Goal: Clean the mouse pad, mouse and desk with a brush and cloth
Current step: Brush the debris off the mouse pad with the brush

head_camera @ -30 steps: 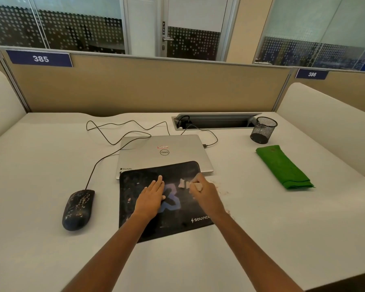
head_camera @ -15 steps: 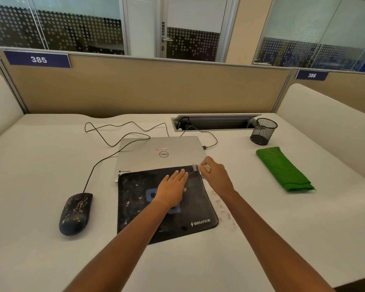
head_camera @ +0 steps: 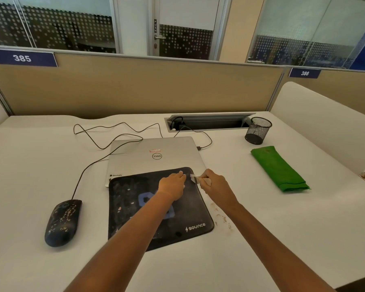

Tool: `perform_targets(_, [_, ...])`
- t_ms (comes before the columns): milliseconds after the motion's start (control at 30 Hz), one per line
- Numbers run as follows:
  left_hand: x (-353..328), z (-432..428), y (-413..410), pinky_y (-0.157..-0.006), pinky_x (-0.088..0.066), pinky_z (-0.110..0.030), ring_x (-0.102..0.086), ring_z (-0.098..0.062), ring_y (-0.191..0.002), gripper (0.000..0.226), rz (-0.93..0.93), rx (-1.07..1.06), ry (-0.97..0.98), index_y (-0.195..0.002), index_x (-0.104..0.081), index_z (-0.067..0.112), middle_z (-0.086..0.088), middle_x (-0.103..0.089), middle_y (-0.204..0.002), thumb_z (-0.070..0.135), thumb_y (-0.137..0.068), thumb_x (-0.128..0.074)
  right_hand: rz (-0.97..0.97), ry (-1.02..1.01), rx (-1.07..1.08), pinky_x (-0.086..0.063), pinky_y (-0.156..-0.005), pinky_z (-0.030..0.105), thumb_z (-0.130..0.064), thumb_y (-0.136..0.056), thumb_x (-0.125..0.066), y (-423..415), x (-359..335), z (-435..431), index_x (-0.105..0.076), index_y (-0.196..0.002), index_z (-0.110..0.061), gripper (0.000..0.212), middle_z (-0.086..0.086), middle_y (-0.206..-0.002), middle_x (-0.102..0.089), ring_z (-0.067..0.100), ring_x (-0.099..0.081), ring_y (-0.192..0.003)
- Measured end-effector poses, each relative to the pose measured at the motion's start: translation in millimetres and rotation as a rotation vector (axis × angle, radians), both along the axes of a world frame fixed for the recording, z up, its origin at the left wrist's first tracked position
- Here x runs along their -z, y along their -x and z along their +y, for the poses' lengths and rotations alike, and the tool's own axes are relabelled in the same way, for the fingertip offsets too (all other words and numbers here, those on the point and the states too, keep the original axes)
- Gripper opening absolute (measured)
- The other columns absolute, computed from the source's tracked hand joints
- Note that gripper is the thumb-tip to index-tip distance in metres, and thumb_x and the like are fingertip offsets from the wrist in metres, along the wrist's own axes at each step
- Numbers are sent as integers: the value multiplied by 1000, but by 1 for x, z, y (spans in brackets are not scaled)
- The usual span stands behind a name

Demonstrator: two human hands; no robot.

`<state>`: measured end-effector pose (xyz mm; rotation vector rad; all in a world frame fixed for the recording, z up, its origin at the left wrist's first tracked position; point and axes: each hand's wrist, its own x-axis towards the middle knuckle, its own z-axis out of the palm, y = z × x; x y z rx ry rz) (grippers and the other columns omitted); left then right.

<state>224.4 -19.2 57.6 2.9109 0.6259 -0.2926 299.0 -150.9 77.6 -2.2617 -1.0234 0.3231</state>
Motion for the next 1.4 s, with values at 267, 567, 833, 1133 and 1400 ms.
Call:
perform_targets(267, [0,2,2,-113,-29,-42,-19,-24,-145,52,15,16,-9,-150,-16,16,-1,-9,-160,17,-102,-35,258,227,47,-52,-53,25,0,-82,-42,-4,-43,-5,-55,-69,-2,19,17,-69,-61,22,-56,-52])
perform_targets(567, [3,1,5,-115,-28,-40,-14,-22,-146,59,-3,21,-18,-151,-11,18,0,-5,-160,10,-99,-39,132,178,36,-53,-82,40,-13,-94,-42,7,-38,6,-58,-100,3,24,25,-97,-67,33,-63,-80])
perform_targets(833, [4,0,6,-114,-30,-39,-14,-22,-146,61,-6,26,-29,-151,-9,17,-1,-4,-160,10,-99,-40,413,459,3,-54,-48,24,-2,-86,-48,-11,-59,-14,-58,-68,0,21,10,-53,-61,15,-58,-42])
perform_targets(1133, [5,0,6,-112,-32,-40,-15,-23,-146,65,-3,18,-40,-151,-10,17,-1,-4,-160,8,-96,-44,250,169,113,-49,-58,22,-11,-92,-45,-4,-34,3,-55,-74,-3,22,9,-64,-58,23,-58,-62])
perform_targets(1400, [4,-1,6,-112,-31,-40,-15,-23,-146,66,0,21,-49,-151,-9,17,-1,-3,-160,9,-96,-44,361,501,-37,-53,-55,25,-4,-89,-41,11,-57,-27,-62,-79,5,25,13,-62,-59,20,-56,-51])
